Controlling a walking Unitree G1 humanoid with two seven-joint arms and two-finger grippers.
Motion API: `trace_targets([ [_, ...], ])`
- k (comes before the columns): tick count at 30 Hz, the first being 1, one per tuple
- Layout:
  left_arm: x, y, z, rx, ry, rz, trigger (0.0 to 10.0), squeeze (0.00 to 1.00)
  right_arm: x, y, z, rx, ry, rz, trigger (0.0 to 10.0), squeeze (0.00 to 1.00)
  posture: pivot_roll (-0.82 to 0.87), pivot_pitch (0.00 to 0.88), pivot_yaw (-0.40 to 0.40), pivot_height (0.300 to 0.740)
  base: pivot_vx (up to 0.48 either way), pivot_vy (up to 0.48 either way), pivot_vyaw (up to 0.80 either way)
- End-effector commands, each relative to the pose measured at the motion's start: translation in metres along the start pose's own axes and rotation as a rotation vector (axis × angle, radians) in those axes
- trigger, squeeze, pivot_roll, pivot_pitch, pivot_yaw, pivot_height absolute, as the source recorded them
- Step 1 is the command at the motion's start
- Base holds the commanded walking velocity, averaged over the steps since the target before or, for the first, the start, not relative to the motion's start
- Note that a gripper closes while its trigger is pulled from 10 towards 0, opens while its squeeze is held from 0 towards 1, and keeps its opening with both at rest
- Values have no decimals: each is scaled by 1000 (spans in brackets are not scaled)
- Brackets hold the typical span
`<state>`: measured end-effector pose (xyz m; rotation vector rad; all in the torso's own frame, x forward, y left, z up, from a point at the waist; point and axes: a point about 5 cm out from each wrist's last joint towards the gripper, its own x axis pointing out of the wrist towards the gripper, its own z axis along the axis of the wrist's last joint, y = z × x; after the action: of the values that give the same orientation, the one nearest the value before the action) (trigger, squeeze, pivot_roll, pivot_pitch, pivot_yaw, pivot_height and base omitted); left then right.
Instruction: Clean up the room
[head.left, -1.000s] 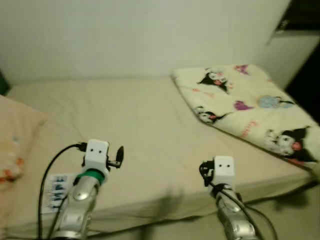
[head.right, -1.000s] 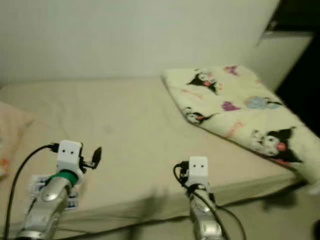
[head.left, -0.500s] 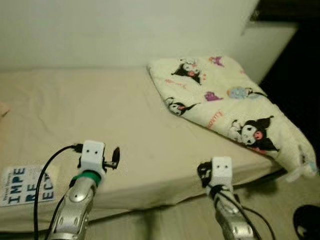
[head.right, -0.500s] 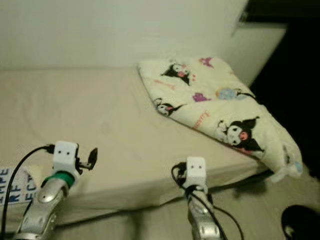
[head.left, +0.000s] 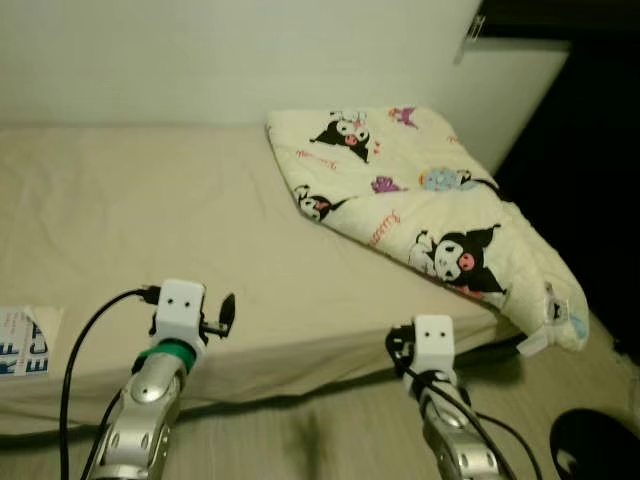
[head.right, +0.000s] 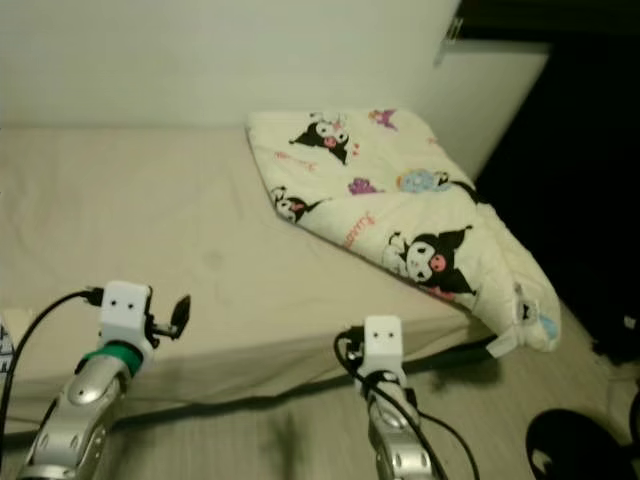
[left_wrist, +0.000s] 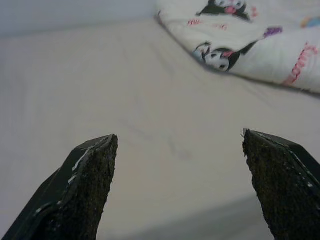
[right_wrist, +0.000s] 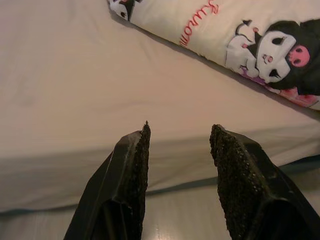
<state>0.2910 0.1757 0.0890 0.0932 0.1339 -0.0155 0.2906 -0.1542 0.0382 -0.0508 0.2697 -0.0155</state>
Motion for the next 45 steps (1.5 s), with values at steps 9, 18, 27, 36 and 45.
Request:
trace_targets([
  [9,1,-8,-1,-16,9,-20,10000,0,-2,-10,-6,-4,24,-28,10000,0,86,24,-20,740,0,-326,0],
  [18,-2,-9,-3,-21,15,-19,10000,0,-3,-10,-7,-6,27,-26,10000,0,85,30,-22,740,0,-325,0],
  [27,0,-9,-2,-20,14,-21,10000,0,-2,-10,-5,-3,21,-29,10000,0,84,24,-18,740,0,-322,0],
  [36,2,-10,0,-20,9,-22,10000,0,-1,-9,-3,-3,18,-29,10000,0,83,22,-17,740,0,-320,0],
  [45,3,-11,1,-22,7,-27,10000,0,-1,-9,-3,4,18,-32,10000,0,83,17,-12,740,0,-320,0],
])
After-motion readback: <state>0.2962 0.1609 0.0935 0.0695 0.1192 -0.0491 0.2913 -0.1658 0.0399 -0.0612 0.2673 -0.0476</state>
